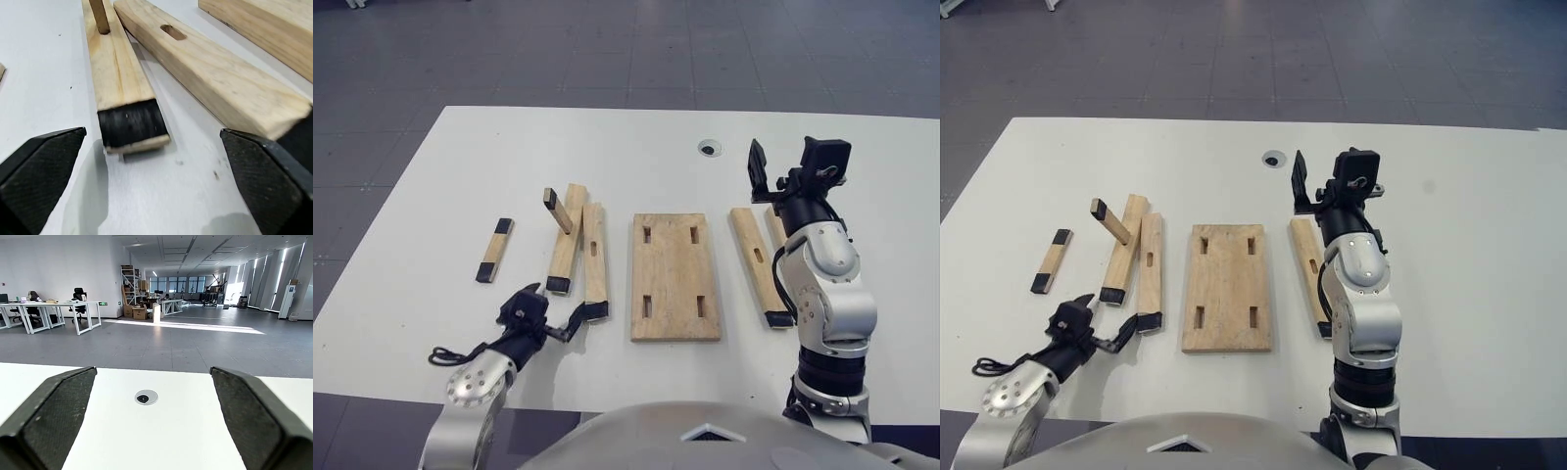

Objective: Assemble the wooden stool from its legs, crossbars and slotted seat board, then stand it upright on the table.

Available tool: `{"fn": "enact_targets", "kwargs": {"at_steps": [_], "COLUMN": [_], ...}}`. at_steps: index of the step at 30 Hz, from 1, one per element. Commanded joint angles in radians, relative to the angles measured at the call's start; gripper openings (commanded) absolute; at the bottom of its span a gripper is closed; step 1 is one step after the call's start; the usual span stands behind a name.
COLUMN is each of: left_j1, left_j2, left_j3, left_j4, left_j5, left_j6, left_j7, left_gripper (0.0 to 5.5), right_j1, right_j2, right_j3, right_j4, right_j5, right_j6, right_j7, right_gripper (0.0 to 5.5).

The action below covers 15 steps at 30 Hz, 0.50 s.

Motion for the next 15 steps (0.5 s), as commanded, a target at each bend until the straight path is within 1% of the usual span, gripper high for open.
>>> {"fn": "enact_targets", "kwargs": {"at_steps": [1,4,5,7,9,10,13,15], "left_j1": [-0.104,-0.131,-0.123,-0.096,-0.077,-0.076,-0.081,-0.065], "left_j2": [-0.058,-0.088,-0.088,-0.044,-0.04,-0.041,-0.04,-0.068], "left_j3": [0.017,0.02,0.007,-0.072,-0.104,-0.109,-0.116,-0.1], "left_j4": [0.112,0.131,0.136,0.144,0.122,0.111,0.106,0.147], "left_j5": [0.013,0.012,0.022,0.043,0.022,0.014,0.011,-0.007], "left_j6": [0.075,0.118,0.167,0.34,0.438,0.457,0.5,0.511], "left_j7": [0.083,0.122,0.131,0.105,0.095,0.096,0.102,0.11], "left_gripper": [5.08,5.08,4.88,4.64,4.31,4.21,3.63,3.32], "right_j1": [-0.031,-0.032,-0.034,-0.041,-0.049,-0.053,-0.06,-0.06], "right_j2": [-0.009,-0.006,-0.005,-0.005,-0.004,-0.003,-0.002,-0.005], "right_j3": [-0.002,-0.002,-0.003,-0.008,-0.01,-0.011,-0.012,-0.013], "right_j4": [0.013,0.008,0.007,0.007,0.01,0.011,0.012,0.007], "right_j5": [0.005,0.004,0.005,0.007,0.007,0.008,0.008,0.01], "right_j6": [0.019,0.024,0.025,0.028,0.029,0.029,0.031,0.036], "right_j7": [0.011,0.009,0.009,0.009,0.007,0.006,0.005,0.007], "right_gripper": [4.27,4.27,4.27,4.27,4.27,4.27,4.27,4.27]}}
